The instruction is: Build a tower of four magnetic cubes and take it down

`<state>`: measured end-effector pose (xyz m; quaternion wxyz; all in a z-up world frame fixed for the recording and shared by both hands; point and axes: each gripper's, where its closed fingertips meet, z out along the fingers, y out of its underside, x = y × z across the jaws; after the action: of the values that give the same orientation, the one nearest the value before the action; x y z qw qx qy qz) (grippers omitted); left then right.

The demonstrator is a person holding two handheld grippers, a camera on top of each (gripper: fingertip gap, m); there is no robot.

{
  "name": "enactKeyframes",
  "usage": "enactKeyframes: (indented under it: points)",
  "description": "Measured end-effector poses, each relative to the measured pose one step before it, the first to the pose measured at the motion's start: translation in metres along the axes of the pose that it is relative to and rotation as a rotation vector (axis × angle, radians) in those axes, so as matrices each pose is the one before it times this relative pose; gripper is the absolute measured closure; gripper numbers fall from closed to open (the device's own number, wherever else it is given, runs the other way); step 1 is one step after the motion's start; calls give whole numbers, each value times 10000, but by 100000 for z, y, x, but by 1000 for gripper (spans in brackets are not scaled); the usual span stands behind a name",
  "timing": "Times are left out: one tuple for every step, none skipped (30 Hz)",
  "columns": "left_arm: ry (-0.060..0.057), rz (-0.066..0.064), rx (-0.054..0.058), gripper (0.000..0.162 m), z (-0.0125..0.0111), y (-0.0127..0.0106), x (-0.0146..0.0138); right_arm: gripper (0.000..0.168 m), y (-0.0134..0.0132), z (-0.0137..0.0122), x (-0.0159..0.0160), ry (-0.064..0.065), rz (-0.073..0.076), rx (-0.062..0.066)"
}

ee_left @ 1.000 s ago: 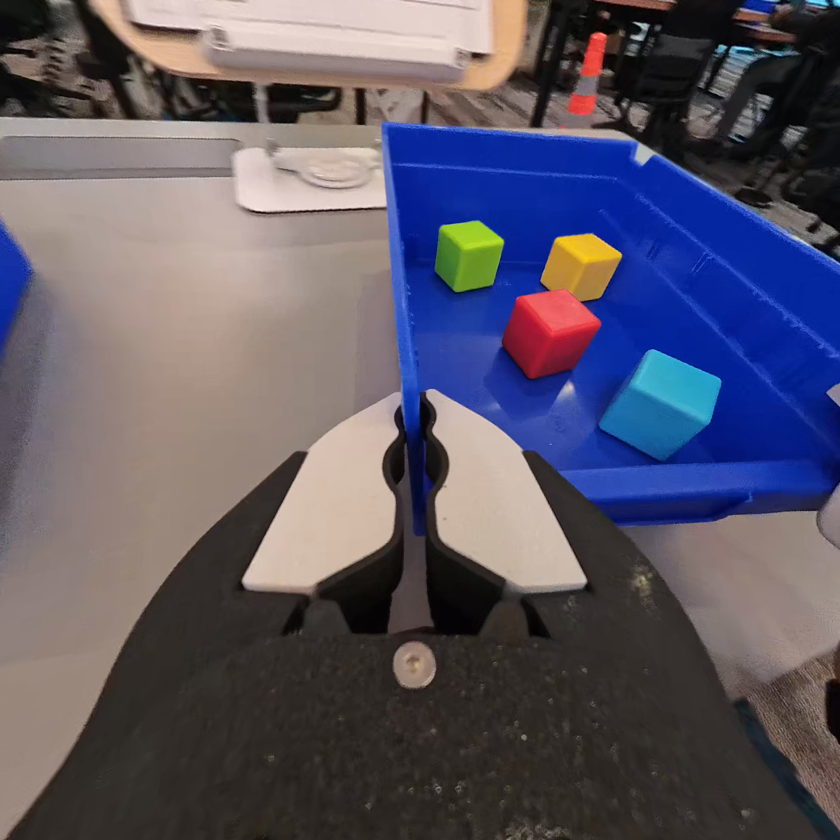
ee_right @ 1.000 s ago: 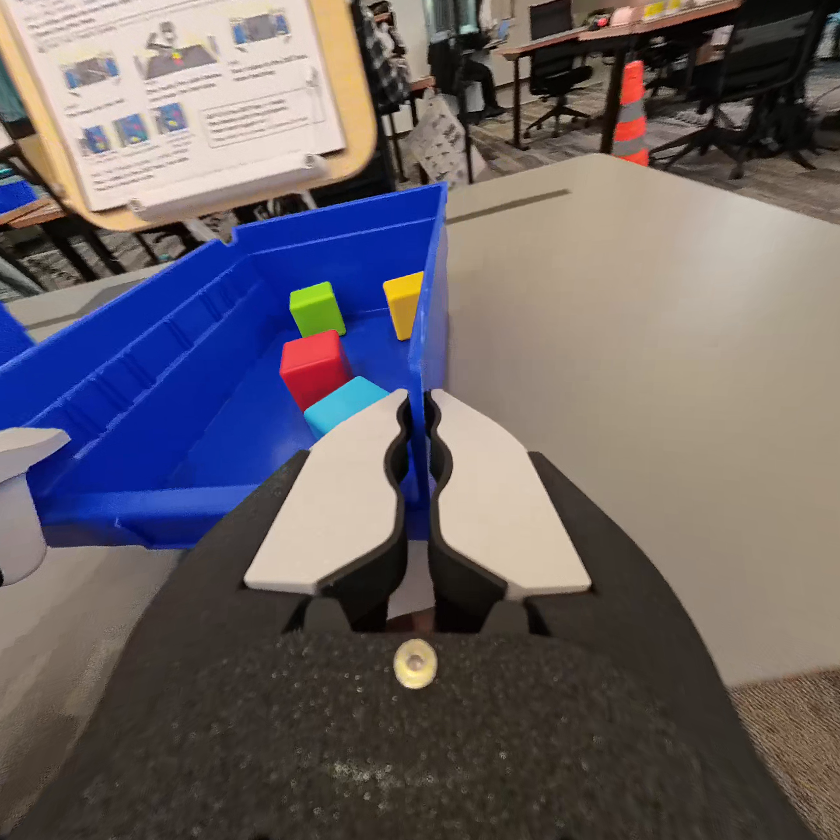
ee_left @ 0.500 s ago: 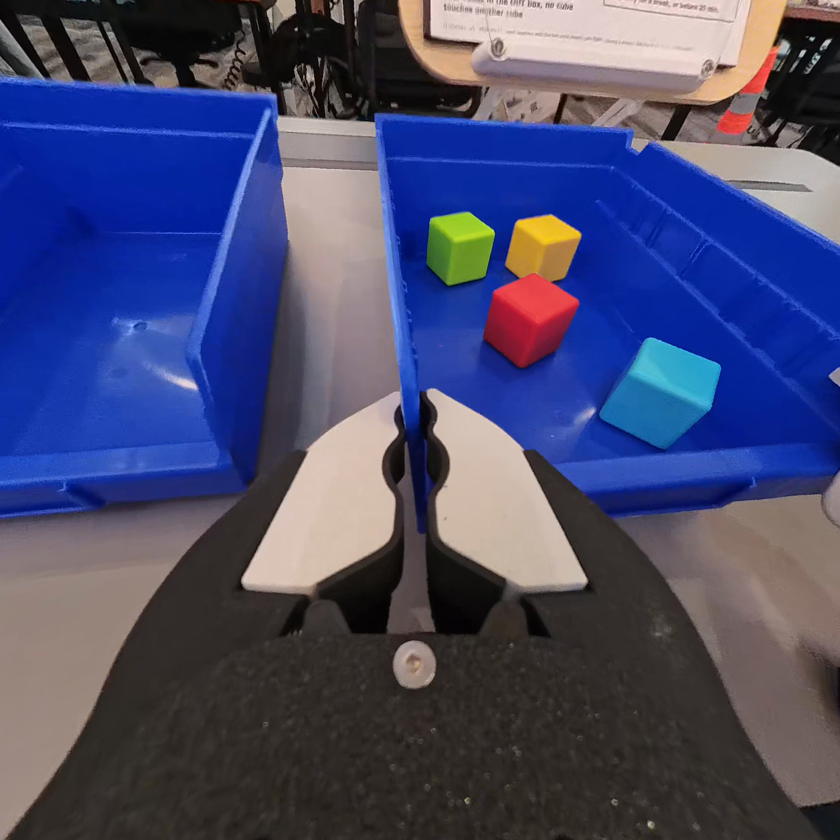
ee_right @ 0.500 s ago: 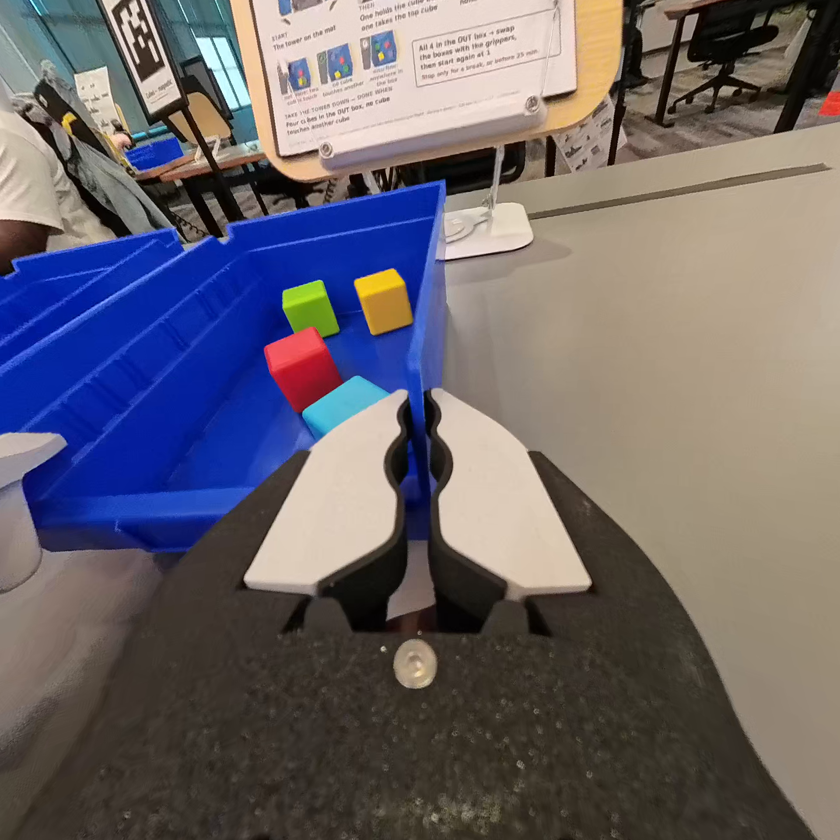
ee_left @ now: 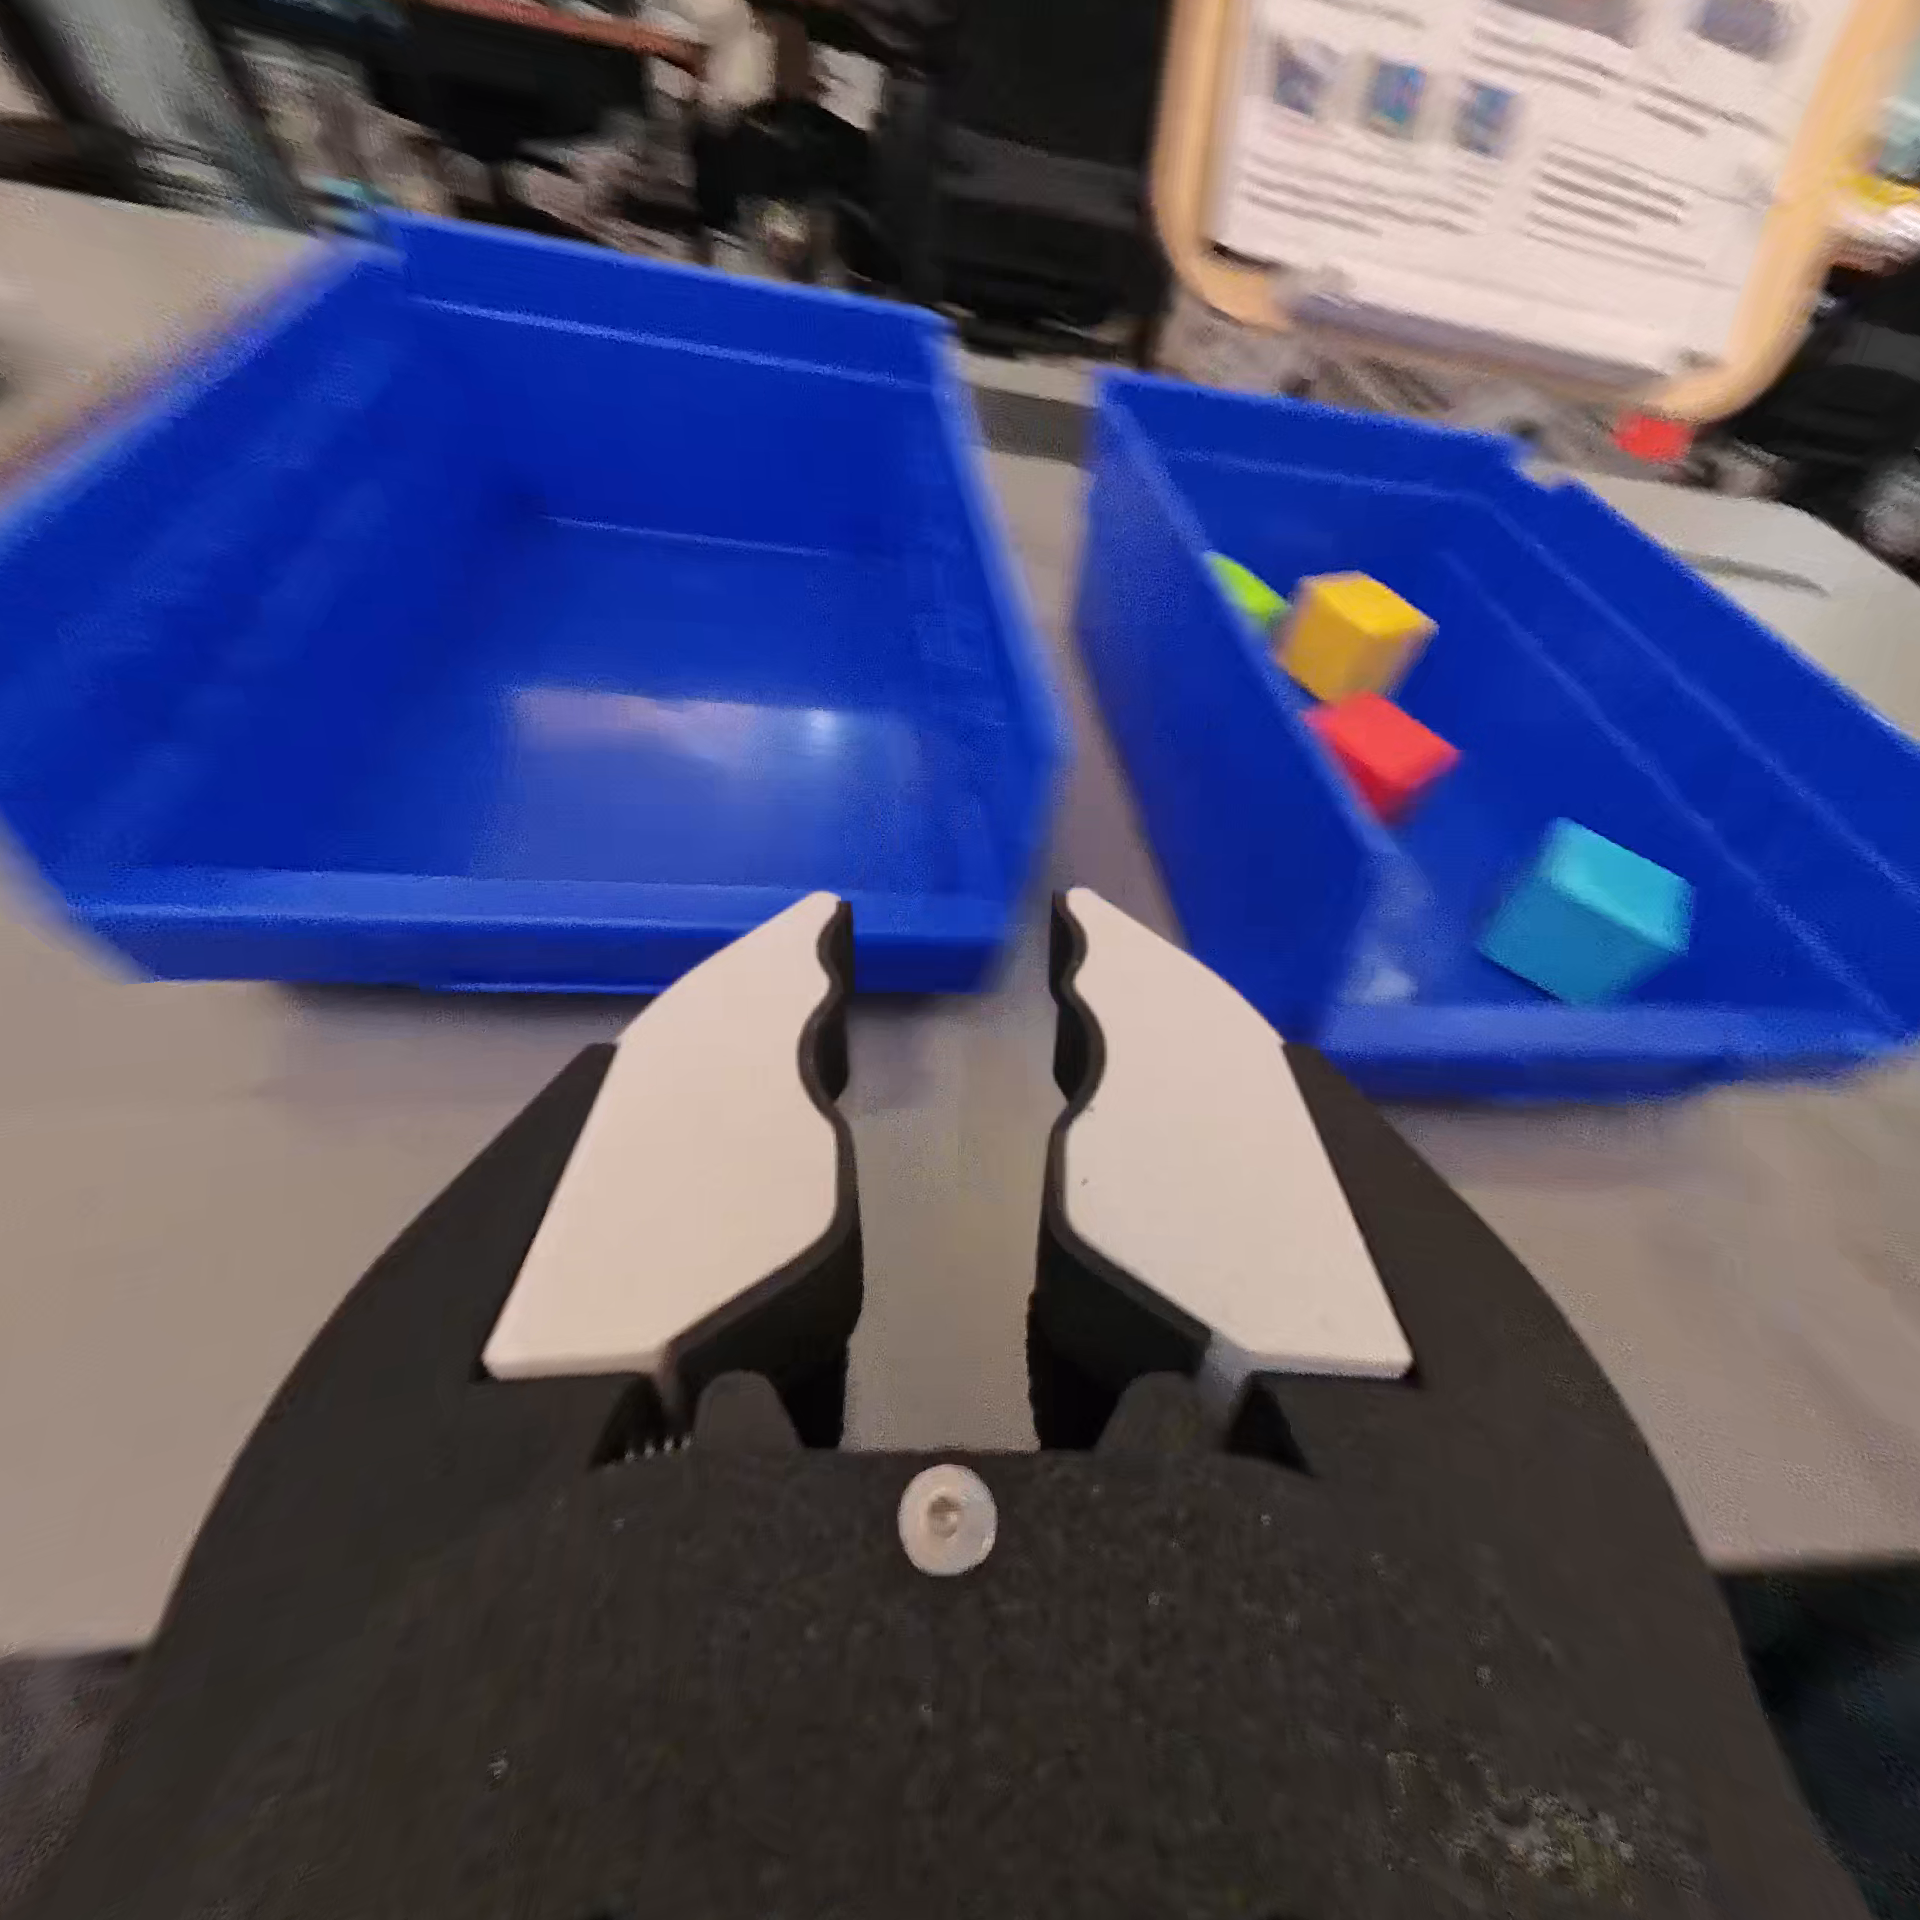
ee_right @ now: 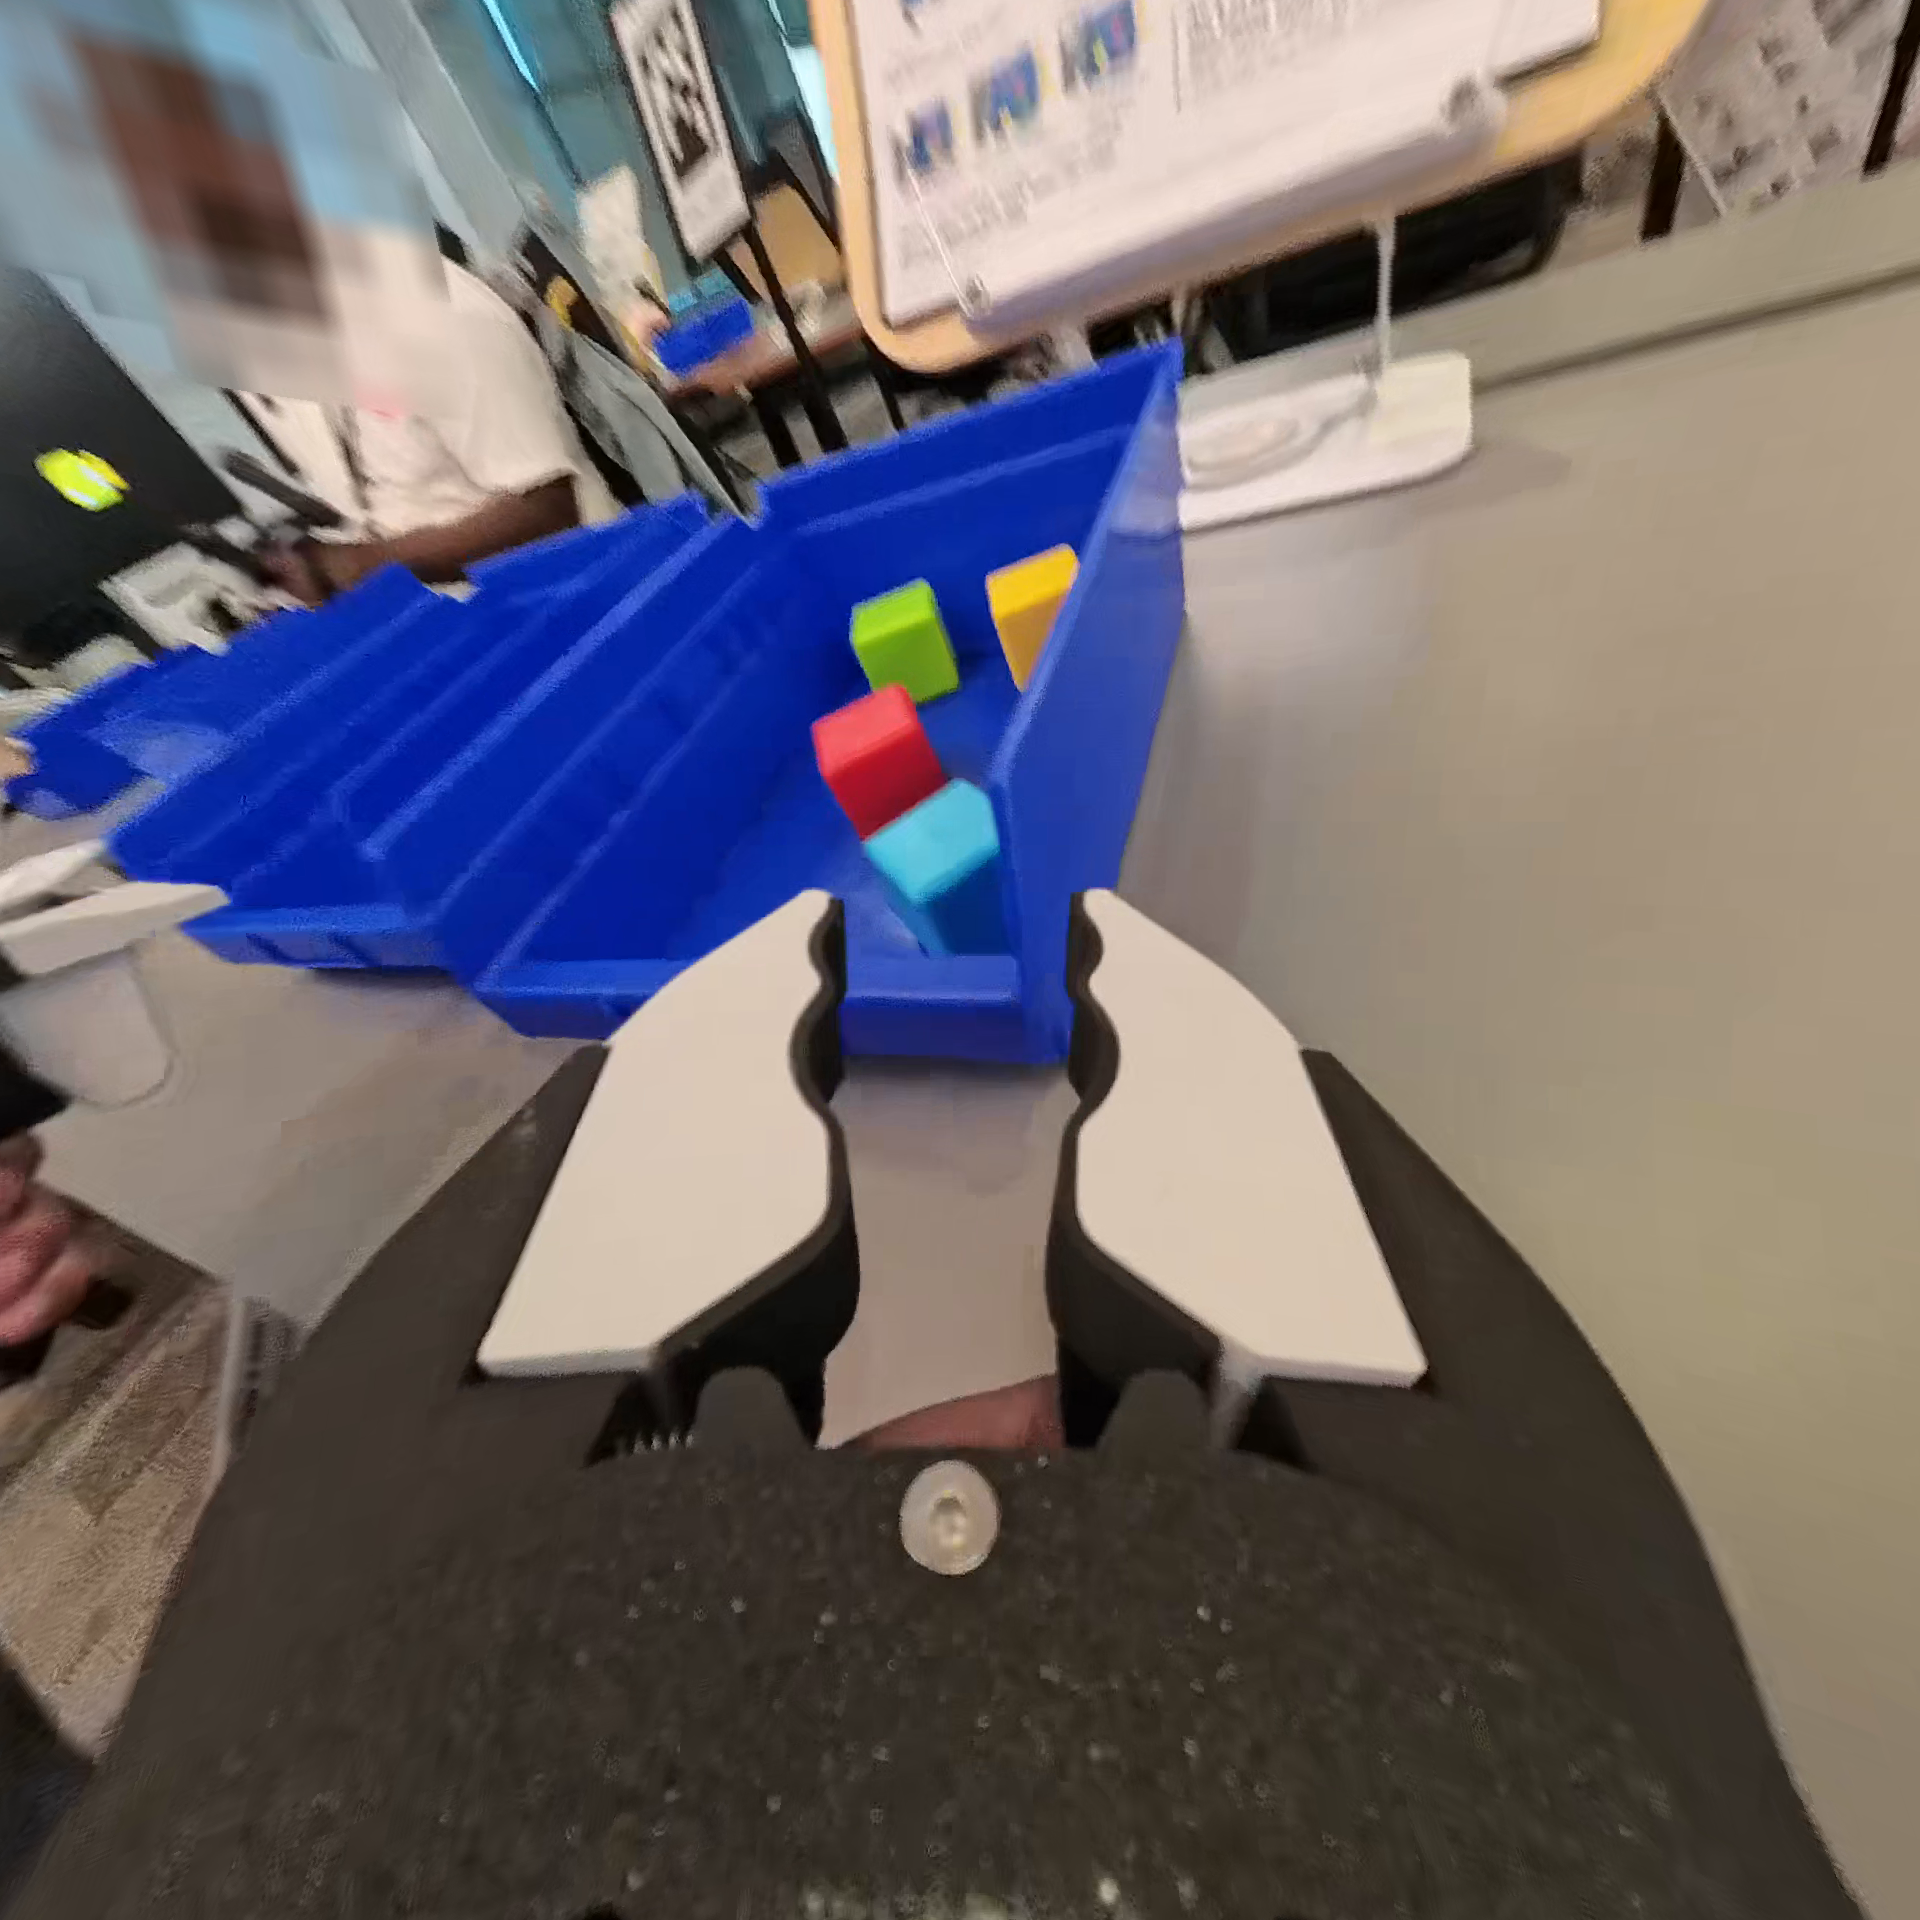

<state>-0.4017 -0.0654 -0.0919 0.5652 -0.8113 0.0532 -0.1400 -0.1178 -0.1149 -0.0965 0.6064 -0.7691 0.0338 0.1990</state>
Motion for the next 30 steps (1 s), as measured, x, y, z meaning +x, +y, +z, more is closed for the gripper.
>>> enactKeyframes:
  points:
    - [-688,-233,284,126,-639,-1013,-3115,132,-772,-447,-590,-309,1,321]
    - [-592,-287,221,124,-222,-923,-3154,132,-915,-242,-677,-268,-128,340]
    - [-559,-212,20,117,295,-558,-3054,133,-836,-139,-631,-155,-313,309]
    - [-629,-152,-251,105,753,-83,-2955,134,-535,-81,-563,-48,-449,205]
    - [-466,-110,-389,93,1088,197,-2377,135,-230,5,-658,-57,-498,123]
    - [-254,-89,-346,88,1195,191,-1677,136,77,81,-740,-102,-457,23]
    - [-167,-156,-174,87,973,-61,-1175,138,276,171,-838,-145,-376,-65]
    - [69,-115,134,87,691,-451,-492,138,411,249,-884,-174,-283,-120]
    - [237,12,236,87,589,-535,33,138,478,279,-982,-252,-189,-146]
    - [71,37,-11,87,674,-195,-19,138,517,304,-1077,-336,-109,-167]
    - [16,50,-159,89,719,19,1,139,557,317,-1046,-336,-55,-200]
    - [172,37,-184,98,671,140,270,139,569,319,-913,-285,-1,-210]
    - [318,-8,-199,117,467,173,507,139,570,306,-853,-276,31,-229]
    - [237,-1,-72,143,110,50,377,140,544,311,-779,-265,33,-226]
    - [79,104,-25,157,-178,74,147,139,523,312,-662,-214,3,-233]
    - [147,78,-97,158,-241,209,268,139,482,304,-508,-133,-29,-249]
    - [39,35,-108,159,-306,343,199,139,454,326,-462,-110,-42,-256]
    - [-92,96,-8,159,-485,330,110,138,416,347,-519,-148,-43,-255]
    - [-196,176,27,159,-723,366,12,136,368,367,-537,-154,-25,-228]
    - [-243,178,12,160,-878,402,-110,135,327,375,-548,-134,-36,-197]
    - [-210,35,13,160,-981,403,-176,135,290,371,-425,-21,-38,-197]
    - [-151,-144,35,160,-1033,408,-225,135,260,412,-470,-8,-31,-195]
    - [-101,-185,37,160,-1044,499,-217,135,190,414,-627,-74,-24,-173]
    - [-60,-174,31,159,-1024,661,-168,134,104,450,-593,-15,2,-140]
    - [6,-275,147,159,-1090,580,-65,134,8,485,-590,14,19,-106]
    - [-26,-388,176,159,-1149,510,-77,132,-127,513,-656,-22,16,-19]
    - [-123,-211,132,159,-1102,484,-77,131,-263,578,-599,28,34,37]
    - [-207,-16,122,159,-1002,432,-69,130,-354,633,-313,244,47,76]
    - [-186,-43,182,159,-914,323,34,129,-369,670,-438,165,-28,75]
    - [-47,-43,92,159,-753,371,232,128,-294,714,-750,-85,-61,19]
